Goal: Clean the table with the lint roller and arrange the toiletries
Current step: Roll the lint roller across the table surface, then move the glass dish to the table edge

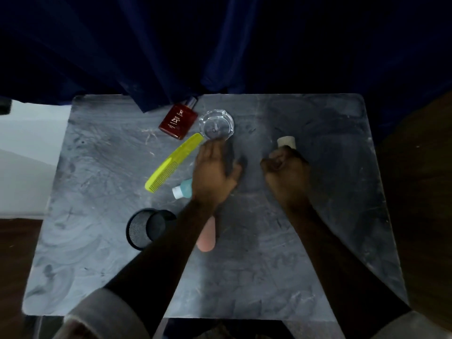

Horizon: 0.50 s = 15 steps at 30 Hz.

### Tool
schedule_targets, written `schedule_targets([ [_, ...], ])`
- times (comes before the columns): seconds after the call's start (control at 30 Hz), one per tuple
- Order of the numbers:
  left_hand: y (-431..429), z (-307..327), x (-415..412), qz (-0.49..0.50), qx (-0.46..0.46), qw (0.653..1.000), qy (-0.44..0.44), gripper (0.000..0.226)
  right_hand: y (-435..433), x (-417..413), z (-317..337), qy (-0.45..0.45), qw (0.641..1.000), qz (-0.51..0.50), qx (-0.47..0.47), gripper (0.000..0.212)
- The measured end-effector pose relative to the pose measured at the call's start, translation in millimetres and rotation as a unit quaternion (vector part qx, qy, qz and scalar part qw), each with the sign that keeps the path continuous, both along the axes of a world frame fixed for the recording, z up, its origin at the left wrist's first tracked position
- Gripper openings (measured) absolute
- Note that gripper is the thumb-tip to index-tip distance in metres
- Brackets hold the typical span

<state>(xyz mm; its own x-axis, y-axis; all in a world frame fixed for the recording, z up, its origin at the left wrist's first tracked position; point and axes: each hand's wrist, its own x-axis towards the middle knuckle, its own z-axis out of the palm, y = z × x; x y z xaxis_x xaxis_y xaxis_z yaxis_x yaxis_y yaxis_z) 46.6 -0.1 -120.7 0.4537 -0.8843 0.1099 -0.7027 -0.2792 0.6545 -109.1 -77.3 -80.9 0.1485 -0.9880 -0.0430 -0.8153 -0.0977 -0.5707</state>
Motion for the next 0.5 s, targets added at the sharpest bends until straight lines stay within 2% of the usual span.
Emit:
schedule_targets([
  [0.1,-18,17,41,0.097,-0.005,0.983,0.155,0.064,-15,40,-6,-0.009,0.999,0.013,0.048,0.028],
  [0.2,-42,28,79,0.138,-0.002,0.967,0.215,0.038,-33,71,-13,0.005,0.996,0.032,0.083,0.03],
  [0.33,-64,18,110,0.15,0.074,0.979,0.116,0.02,-55,103,-21,0.06,0.993,0.047,0.09,0.04],
  [0.43,-73,8,118,0.138,0.125,0.979,0.084,0.028,-69,118,-28,0.066,0.991,0.037,0.112,0.043],
  [0.5,-76,11,119,0.116,0.138,0.981,0.065,0.017,-73,124,-32,0.066,0.989,0.037,0.125,0.045],
])
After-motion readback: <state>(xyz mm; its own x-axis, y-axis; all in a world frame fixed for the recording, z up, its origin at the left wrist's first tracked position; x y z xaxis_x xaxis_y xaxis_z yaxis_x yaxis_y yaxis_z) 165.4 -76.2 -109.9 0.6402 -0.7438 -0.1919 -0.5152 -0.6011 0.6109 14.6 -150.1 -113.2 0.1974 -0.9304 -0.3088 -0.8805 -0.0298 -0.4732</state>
